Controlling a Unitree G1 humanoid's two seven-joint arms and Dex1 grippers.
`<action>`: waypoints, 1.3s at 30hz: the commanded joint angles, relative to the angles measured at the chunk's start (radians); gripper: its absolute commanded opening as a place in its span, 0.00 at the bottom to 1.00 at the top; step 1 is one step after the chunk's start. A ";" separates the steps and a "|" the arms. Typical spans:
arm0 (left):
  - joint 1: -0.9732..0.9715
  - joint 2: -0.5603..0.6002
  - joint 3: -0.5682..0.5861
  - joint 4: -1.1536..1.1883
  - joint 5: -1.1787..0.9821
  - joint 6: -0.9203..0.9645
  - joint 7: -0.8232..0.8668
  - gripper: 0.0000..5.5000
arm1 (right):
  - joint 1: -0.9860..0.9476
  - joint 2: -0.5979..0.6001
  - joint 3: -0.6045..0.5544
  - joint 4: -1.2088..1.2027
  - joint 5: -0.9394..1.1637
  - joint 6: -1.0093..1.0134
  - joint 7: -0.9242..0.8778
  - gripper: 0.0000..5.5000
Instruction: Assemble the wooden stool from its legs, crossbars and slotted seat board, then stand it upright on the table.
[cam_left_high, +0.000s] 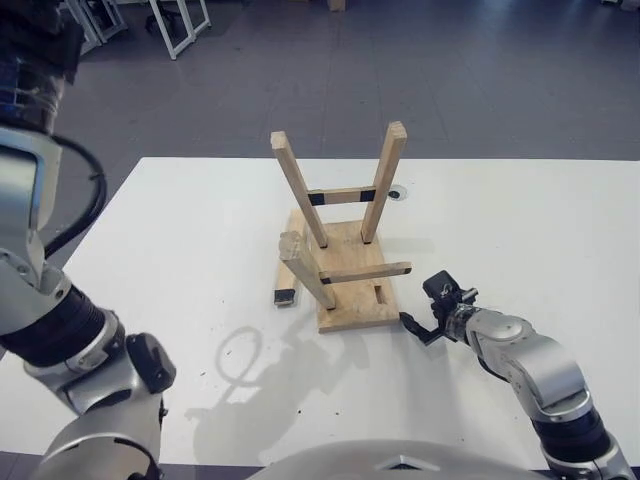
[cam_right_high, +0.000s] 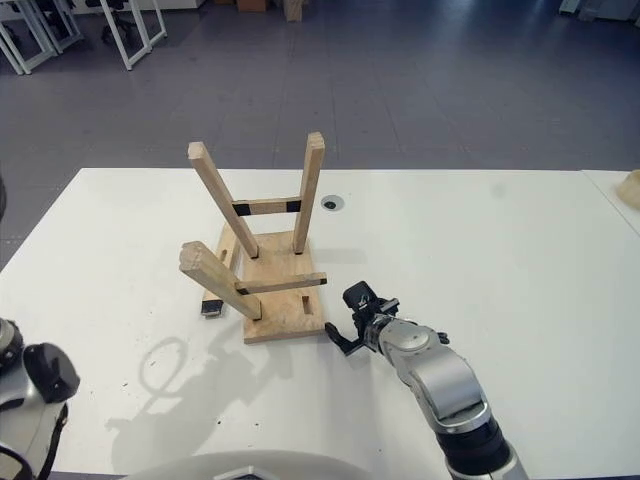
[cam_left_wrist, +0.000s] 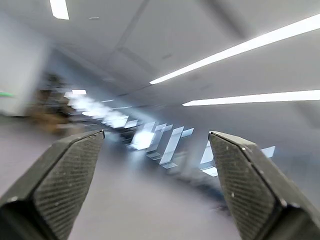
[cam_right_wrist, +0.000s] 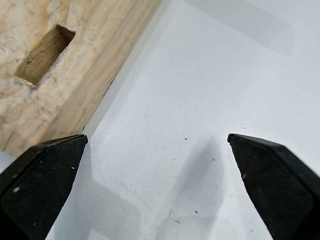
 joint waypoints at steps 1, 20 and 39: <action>0.346 -0.024 -0.354 -0.038 0.310 0.112 0.007 0.71 | -0.058 0.036 -0.017 -0.019 0.048 0.083 0.027 0.94; 0.619 -0.216 -0.658 0.037 0.736 0.078 -0.273 0.71 | -0.067 0.018 -0.018 -0.011 0.049 0.096 0.016 0.94; 0.576 -0.353 -0.532 0.362 0.922 -0.088 -0.387 0.39 | -0.159 0.056 0.117 0.045 0.019 0.083 -0.007 0.94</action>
